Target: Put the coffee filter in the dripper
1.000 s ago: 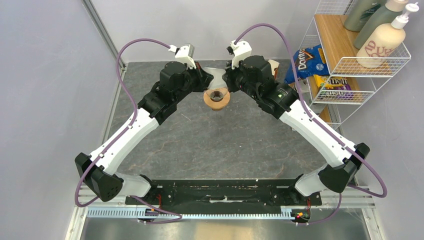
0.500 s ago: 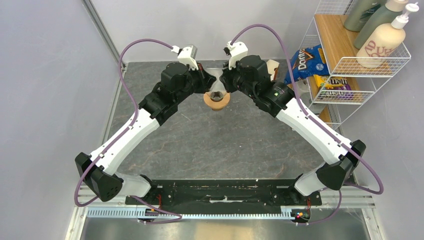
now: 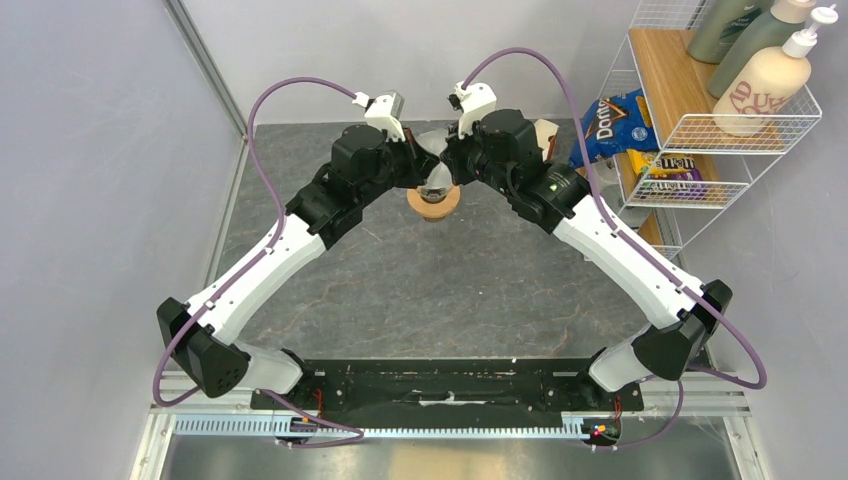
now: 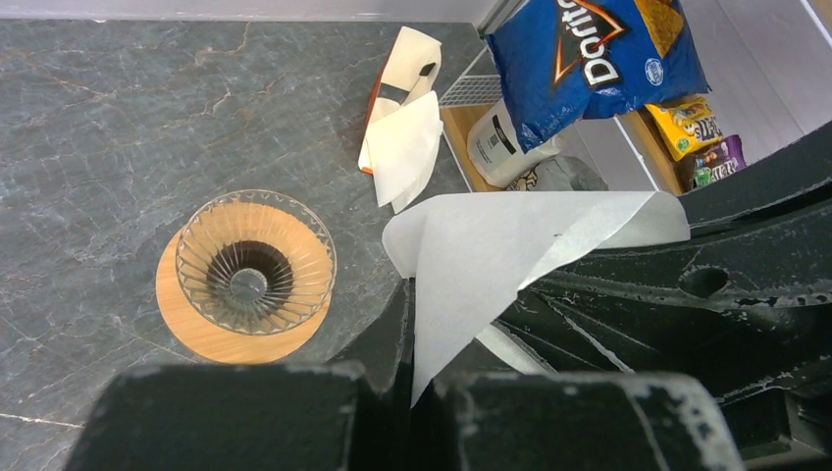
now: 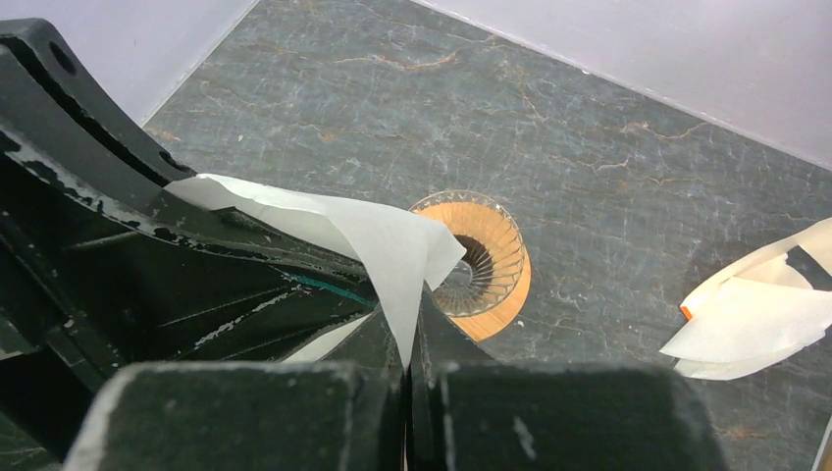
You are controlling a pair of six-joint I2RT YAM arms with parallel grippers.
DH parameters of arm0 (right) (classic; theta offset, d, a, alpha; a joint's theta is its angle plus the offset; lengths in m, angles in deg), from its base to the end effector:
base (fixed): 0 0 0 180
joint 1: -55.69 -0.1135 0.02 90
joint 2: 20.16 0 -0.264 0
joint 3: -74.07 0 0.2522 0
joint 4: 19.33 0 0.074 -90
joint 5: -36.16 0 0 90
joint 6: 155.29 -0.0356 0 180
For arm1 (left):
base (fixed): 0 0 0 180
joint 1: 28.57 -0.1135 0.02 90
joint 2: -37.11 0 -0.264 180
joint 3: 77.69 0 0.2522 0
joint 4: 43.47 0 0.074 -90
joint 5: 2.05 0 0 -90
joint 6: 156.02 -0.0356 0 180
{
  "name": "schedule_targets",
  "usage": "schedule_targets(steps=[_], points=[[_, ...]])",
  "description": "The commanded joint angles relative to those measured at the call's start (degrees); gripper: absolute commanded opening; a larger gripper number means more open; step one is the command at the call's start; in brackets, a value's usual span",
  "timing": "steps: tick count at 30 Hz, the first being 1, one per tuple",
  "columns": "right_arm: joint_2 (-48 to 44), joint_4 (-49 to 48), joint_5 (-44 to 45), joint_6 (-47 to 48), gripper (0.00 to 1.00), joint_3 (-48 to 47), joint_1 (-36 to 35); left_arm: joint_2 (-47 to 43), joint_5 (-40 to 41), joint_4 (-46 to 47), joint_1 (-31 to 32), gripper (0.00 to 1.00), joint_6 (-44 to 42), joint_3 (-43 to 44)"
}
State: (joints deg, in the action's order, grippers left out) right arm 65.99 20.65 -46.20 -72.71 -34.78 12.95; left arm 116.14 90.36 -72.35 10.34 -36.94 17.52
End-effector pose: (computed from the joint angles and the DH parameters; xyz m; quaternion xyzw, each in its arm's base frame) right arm 0.2524 0.2268 0.4418 -0.2061 0.7776 0.2022 0.5585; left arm 0.2491 -0.1991 0.4189 0.0538 0.7791 -0.3355 0.5269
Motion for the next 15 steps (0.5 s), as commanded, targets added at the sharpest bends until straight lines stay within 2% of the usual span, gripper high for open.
schedule_targets(steps=[1, 5, 11, 15], points=[[-0.7, -2.5, -2.2, 0.2, 0.00, -1.8, 0.0, 0.3, -1.6, 1.8, 0.9, 0.02, -1.2, 2.5], [-1.6, -3.2, -2.5, 0.5, 0.00, -0.6, -0.1, 0.0, -2.2, 2.4, 0.8, 0.02, -2.0, 2.0], [-3.5, -3.2, -3.9, 0.7, 0.00, 1.2, 0.4, -1.8, -9.4, 4.0, 0.7, 0.02, -5.5, 0.8], [-4.1, -3.0, -4.3, 0.2, 0.00, 1.7, 0.5, -1.8, -9.6, 3.2, 0.7, 0.02, -5.2, 0.8]])
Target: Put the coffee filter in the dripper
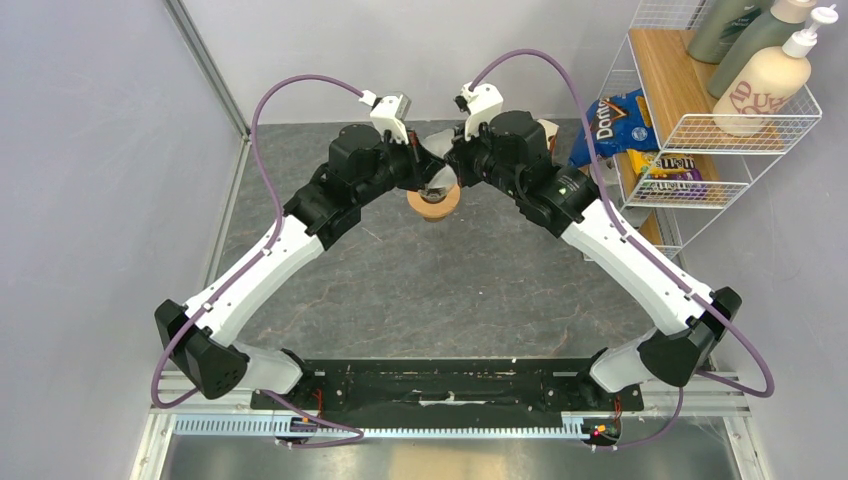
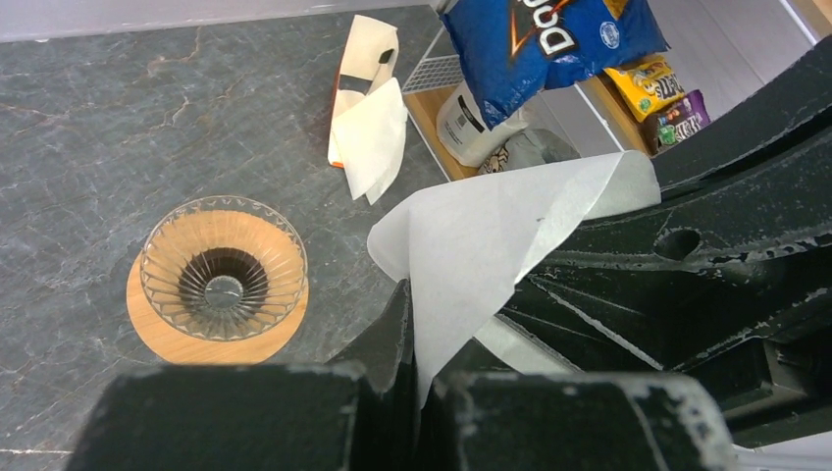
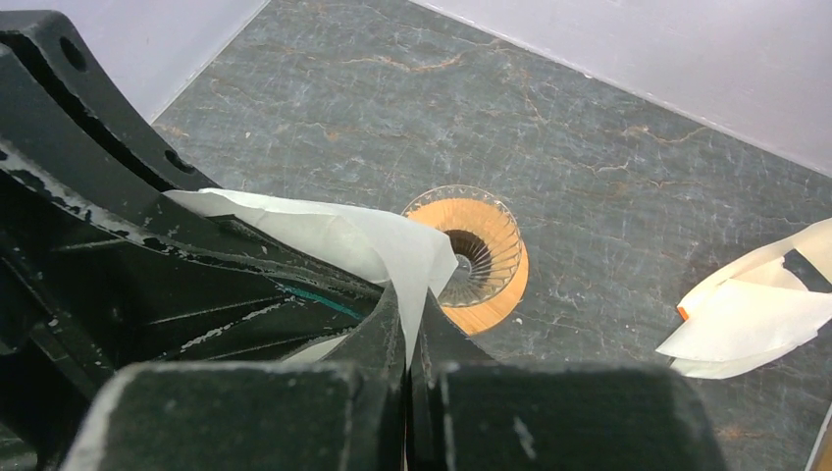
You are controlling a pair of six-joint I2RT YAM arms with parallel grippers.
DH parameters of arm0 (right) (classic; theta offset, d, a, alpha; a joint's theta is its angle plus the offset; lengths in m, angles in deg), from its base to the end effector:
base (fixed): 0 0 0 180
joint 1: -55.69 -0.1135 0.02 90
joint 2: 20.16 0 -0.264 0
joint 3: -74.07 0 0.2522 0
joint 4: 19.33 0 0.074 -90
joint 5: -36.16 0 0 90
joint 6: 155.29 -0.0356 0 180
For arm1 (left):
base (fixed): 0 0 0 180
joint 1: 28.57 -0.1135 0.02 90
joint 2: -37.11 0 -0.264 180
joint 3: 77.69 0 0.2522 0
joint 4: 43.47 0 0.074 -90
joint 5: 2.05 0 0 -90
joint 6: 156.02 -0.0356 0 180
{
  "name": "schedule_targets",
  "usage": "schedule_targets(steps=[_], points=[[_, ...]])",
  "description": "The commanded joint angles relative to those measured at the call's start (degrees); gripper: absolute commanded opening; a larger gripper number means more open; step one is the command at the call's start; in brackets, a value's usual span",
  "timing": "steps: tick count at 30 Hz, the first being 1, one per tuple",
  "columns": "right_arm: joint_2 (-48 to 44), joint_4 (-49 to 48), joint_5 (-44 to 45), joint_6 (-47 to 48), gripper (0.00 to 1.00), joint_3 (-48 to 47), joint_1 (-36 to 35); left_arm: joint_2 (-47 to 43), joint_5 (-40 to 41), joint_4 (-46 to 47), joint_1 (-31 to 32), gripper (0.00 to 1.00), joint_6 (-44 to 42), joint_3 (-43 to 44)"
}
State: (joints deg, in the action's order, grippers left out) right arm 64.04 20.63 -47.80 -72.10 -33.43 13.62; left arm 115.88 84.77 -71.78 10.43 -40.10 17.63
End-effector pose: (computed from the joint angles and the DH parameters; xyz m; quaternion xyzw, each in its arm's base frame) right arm 0.2473 0.2182 0.4445 -0.2126 0.7729 0.2083 0.5604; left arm 0.2456 -0.2014 0.4220 0.1057 0.7685 -0.3567 0.5206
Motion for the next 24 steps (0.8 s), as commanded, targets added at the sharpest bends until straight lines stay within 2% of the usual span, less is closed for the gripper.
schedule_targets(steps=[1, 3, 7, 8, 10, 16, 24], points=[[-2.1, -2.8, -2.5, -0.5, 0.00, 0.3, -0.1, -1.6, -3.3, 2.3, 0.6, 0.03, -2.1, 0.8], [-2.2, -2.0, -1.6, -0.4, 0.00, -0.2, 0.2, -2.2, -1.4, 1.6, 0.3, 0.14, -2.5, 0.9], [-2.6, 0.3, 1.3, -0.5, 0.00, 0.1, 1.2, -3.1, 1.9, -1.8, 0.0, 0.46, -4.0, 2.4], [-2.8, 0.7, 2.4, -0.4, 0.00, 0.7, 1.3, -3.2, 2.6, -2.8, 0.0, 0.57, -4.3, 2.8], [-2.8, 1.2, 3.8, -0.9, 0.00, 1.6, 1.5, -3.0, 2.9, -5.0, 0.0, 0.68, -4.9, 3.6], [-1.5, 2.6, 7.1, -2.1, 0.00, 0.1, 1.5, -5.1, 7.1, -6.5, 0.0, 0.69, -6.0, 2.4], [-1.5, 3.3, 7.9, -2.6, 0.00, 0.0, 1.5, -7.4, 5.2, -6.1, -0.1, 0.54, -6.2, 0.7]])
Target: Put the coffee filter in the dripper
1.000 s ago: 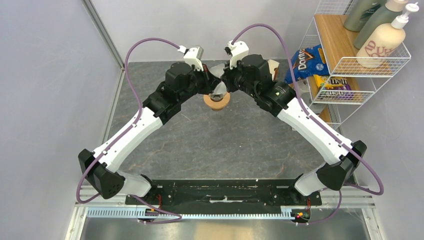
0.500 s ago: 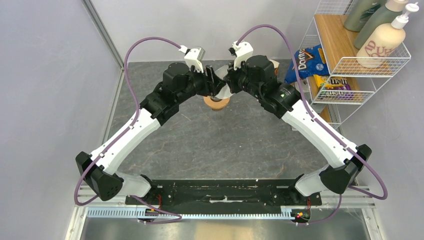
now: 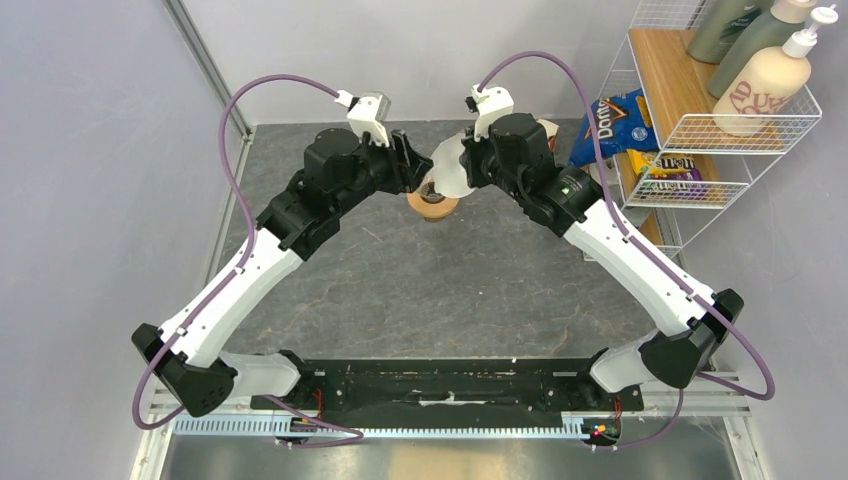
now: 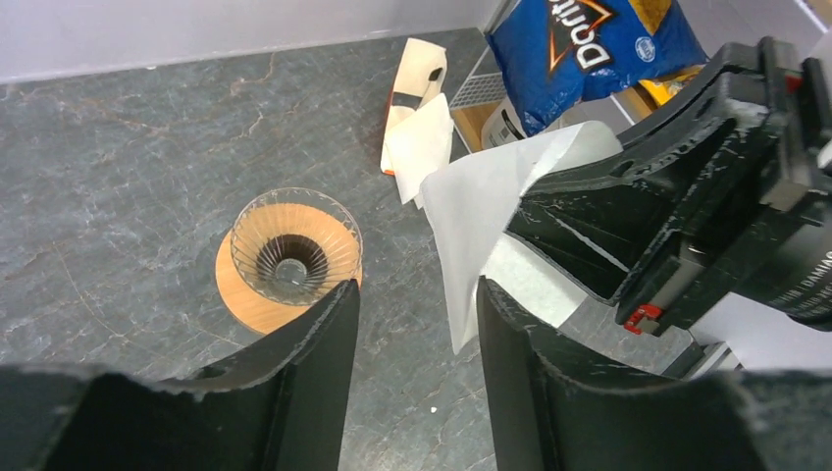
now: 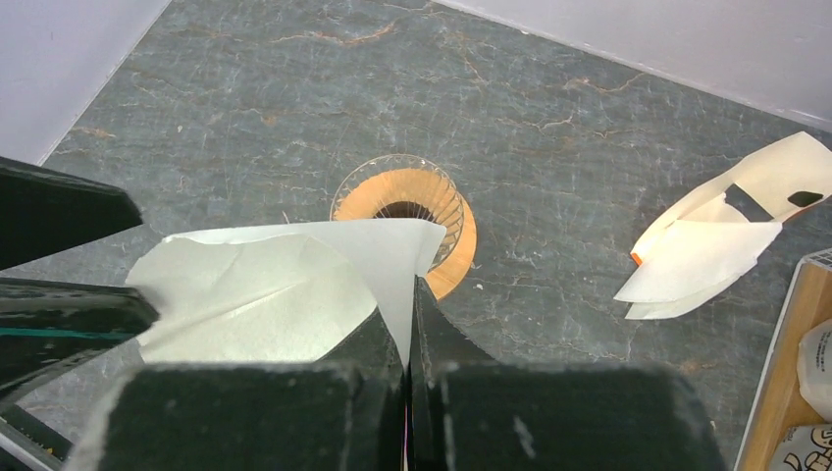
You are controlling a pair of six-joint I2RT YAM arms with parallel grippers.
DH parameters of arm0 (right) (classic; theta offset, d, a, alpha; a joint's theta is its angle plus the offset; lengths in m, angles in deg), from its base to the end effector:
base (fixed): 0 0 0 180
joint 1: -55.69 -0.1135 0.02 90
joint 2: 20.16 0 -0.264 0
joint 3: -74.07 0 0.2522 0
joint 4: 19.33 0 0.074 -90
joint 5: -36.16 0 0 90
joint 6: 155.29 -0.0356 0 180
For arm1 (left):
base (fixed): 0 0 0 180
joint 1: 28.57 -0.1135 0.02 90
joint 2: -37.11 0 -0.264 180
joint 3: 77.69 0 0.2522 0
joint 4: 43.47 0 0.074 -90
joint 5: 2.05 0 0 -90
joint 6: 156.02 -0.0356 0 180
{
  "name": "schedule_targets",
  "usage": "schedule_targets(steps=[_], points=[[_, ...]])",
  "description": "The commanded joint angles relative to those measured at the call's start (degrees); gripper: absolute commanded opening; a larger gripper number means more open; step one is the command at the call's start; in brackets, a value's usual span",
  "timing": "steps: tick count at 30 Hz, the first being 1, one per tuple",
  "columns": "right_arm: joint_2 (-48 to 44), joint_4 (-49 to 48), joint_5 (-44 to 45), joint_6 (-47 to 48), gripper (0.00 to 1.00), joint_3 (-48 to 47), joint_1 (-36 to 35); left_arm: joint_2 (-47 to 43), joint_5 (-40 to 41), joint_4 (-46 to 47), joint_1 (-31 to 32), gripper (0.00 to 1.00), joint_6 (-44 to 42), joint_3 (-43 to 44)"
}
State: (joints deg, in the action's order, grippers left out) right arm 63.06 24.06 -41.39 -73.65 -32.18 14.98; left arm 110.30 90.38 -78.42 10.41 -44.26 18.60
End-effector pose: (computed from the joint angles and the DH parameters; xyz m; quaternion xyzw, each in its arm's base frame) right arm 0.2498 0.2048 0.4365 -0.1679 0.8011 0.1547 0.5533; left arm 0.2208 -0.1768 0.4427 0.1030 0.7694 -0.3044 0.5520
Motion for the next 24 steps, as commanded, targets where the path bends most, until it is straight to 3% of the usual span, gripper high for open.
schedule_targets(steps=[1, 7, 10, 19, 21, 24], points=[[-0.5, -0.1, 1.2, -1.2, 0.00, -1.4, 0.2, -1.9, -1.2, 0.6, -0.2, 0.53, -1.9, -0.4], [0.3, -0.5, -1.8, -2.3, 0.00, -2.2, 0.1, -1.5, -5.1, 0.6, -0.2, 0.57, -1.2, -1.1], [0.6, -0.7, -2.7, -3.0, 0.00, -2.5, 0.0, -1.1, -5.4, 0.3, -0.1, 0.54, -1.4, -0.7], [1.5, -0.3, -6.1, -3.7, 0.00, -3.7, 0.0, 1.8, -8.7, -4.3, -0.2, 0.03, -0.9, 3.1], [1.5, 0.2, -6.4, -3.6, 0.00, -3.9, 0.0, 2.7, -8.1, -7.2, -0.2, 0.02, -0.7, 5.0], [1.7, 1.1, -7.1, -3.2, 0.26, -4.8, 0.0, 4.4, -8.3, -10.8, -0.6, 0.02, 0.0, 7.9]])
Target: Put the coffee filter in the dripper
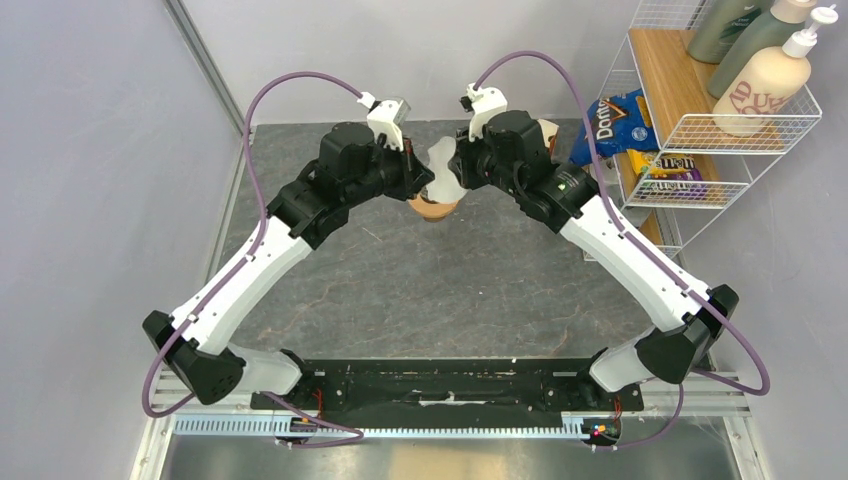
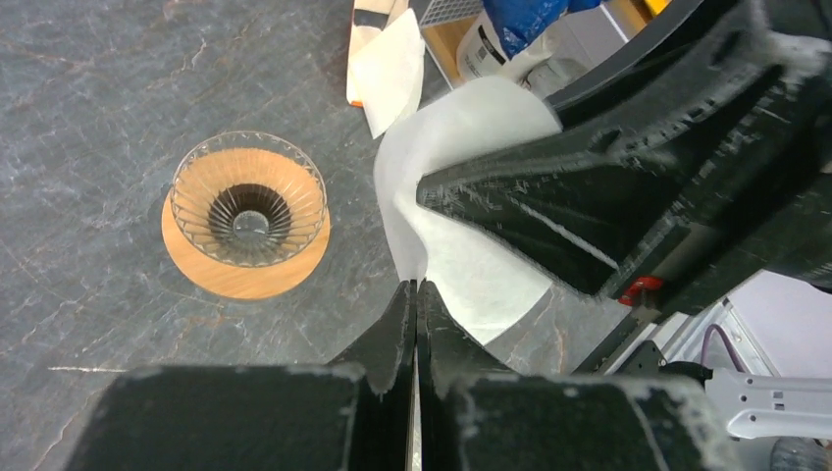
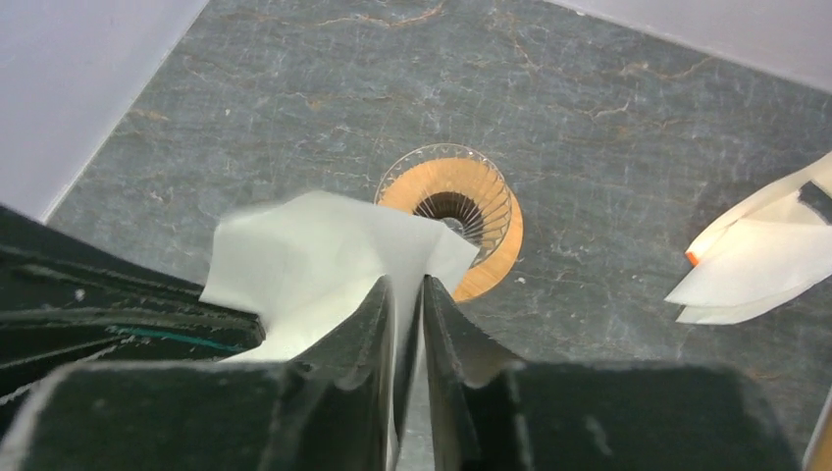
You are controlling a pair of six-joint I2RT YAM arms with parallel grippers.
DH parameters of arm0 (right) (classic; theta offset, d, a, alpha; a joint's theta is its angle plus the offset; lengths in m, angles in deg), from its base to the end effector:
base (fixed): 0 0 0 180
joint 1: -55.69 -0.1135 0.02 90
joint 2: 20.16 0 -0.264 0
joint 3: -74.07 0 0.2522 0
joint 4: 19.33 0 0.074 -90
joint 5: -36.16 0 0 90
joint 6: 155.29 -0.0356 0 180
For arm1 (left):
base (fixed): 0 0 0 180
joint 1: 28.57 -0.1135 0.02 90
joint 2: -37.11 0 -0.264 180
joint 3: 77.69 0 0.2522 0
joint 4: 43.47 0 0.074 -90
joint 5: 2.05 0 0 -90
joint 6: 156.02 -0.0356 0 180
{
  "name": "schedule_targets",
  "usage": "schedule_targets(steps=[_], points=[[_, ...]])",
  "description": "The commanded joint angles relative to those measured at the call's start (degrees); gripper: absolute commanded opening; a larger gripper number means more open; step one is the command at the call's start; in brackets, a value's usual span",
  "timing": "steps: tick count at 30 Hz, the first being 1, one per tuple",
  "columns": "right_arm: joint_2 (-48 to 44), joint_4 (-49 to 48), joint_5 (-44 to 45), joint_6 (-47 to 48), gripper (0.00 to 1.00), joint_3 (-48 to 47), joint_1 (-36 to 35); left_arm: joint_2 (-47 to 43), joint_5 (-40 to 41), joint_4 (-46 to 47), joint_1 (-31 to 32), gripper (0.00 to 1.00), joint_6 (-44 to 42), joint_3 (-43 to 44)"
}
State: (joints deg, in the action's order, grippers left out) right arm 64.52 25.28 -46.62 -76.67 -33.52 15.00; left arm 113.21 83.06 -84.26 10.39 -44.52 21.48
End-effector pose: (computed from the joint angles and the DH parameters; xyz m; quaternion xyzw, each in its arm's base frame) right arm 0.2527 0.2114 0.4341 -0.1748 0.8080 0.1991 0.5263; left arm 0.2258 -0.1865 0.4353 0.1473 0.7937 -0.3264 0.4918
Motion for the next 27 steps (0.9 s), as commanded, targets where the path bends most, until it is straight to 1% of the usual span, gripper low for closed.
schedule_targets(steps=[1, 3, 6, 8, 13, 16, 20, 23, 27], points=[[0.3, 0.2, -2.0, 0.0, 0.30, -3.8, 0.0, 1.8, -1.1, -5.8, -0.8, 0.02, 0.6, 6.0], [0.5, 0.6, -1.9, 0.3, 0.42, -4.3, 0.0, 2.8, -0.5, -7.5, -1.4, 0.02, 1.7, 7.5], [0.6, 1.1, -1.5, 0.9, 0.50, -4.7, 0.0, 4.2, -0.6, -9.3, -3.5, 0.02, 3.6, 9.7], [0.7, 1.5, -1.2, 1.1, 0.64, -4.9, 0.0, 5.2, -0.6, -10.4, -4.8, 0.02, 4.3, 11.1], [1.5, 2.8, -1.8, 1.9, 0.83, -6.4, 0.2, 8.4, -1.4, -15.1, -7.2, 0.02, 5.3, 15.3], [1.8, 3.1, -2.4, 2.2, 0.86, -7.5, 0.5, 10.3, -3.1, -16.9, -8.9, 0.02, 6.5, 16.1], [2.0, 3.2, -3.0, 2.7, 0.86, -8.7, 1.6, 12.9, -4.3, -19.6, -11.2, 0.02, 7.2, 17.8], [2.1, 3.9, -4.4, 2.6, 0.86, -9.8, 2.9, 15.3, -4.6, -21.8, -11.8, 0.02, 6.9, 19.9], [2.4, 4.4, -4.6, 2.3, 0.86, -10.0, 4.5, 17.6, -5.9, -22.3, -12.6, 0.02, 7.7, 20.4]])
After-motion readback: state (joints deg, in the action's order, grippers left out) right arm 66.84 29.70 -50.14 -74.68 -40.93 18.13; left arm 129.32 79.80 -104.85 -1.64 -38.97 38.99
